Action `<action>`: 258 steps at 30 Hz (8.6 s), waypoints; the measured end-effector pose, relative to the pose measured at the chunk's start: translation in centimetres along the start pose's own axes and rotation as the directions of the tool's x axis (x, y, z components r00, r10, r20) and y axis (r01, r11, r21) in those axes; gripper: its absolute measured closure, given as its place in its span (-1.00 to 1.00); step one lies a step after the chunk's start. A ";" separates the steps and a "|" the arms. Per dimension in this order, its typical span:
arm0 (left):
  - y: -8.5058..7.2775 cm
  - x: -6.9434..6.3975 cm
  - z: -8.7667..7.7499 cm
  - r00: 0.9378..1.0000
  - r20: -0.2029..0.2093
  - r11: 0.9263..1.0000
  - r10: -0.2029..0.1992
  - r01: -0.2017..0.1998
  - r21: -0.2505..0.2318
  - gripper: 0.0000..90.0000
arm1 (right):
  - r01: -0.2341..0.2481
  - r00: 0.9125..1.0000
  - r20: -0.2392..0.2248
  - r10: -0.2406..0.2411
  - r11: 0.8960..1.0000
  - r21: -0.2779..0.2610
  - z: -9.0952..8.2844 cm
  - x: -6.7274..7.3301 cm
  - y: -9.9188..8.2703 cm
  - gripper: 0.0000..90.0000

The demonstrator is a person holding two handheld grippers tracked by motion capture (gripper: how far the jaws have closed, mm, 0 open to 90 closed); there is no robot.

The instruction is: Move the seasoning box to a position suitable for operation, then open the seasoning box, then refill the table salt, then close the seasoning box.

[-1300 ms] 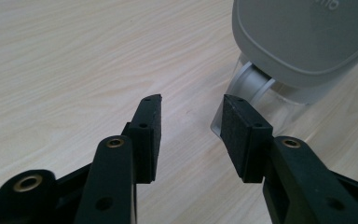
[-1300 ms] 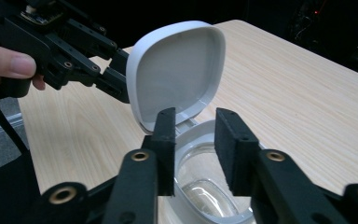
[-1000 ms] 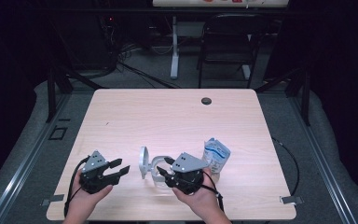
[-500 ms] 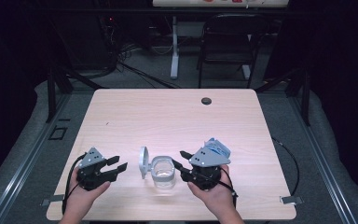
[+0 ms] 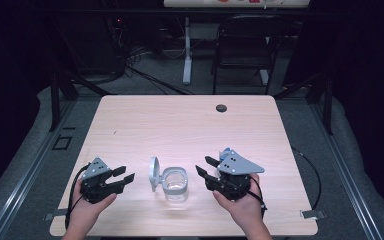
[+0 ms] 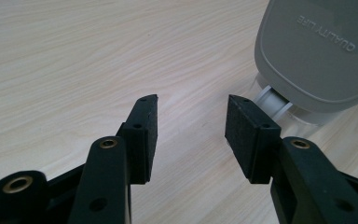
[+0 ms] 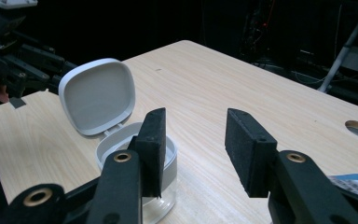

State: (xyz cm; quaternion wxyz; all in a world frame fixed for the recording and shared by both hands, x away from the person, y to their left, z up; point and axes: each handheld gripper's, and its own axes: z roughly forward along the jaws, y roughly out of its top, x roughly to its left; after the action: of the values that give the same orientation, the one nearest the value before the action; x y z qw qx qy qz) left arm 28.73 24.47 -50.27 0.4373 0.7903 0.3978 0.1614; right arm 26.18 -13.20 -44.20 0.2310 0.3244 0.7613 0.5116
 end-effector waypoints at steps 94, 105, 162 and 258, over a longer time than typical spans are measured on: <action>-0.1 1.5 -0.2 0.999 -0.025 0.999 -0.044 0.044 -0.014 0.19 | -0.234 0.958 0.187 0.218 0.970 0.066 -2.3 -7.0 -8.8 -0.07; -0.2 1.5 -0.1 0.999 -0.026 0.999 -0.043 0.043 -0.013 0.18 | -0.217 0.964 0.176 0.201 0.973 0.074 -0.2 -6.2 -10.7 -0.07; -0.3 1.9 -0.3 0.998 -0.038 0.999 -0.051 0.051 -0.013 0.18 | -0.165 0.964 0.229 0.136 0.980 0.109 3.7 -5.6 -13.6 -0.19; -0.5 2.1 -0.2 0.997 -0.044 0.998 -0.058 0.058 -0.008 0.18 | -0.124 0.965 0.250 0.079 0.978 0.168 4.1 -5.7 -13.4 0.01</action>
State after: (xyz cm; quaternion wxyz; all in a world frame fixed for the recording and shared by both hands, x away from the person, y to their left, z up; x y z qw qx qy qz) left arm 29.68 26.33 -50.79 0.4355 0.7733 0.4293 0.1672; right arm 29.43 -18.35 -58.08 0.2647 0.4426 0.7534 0.4078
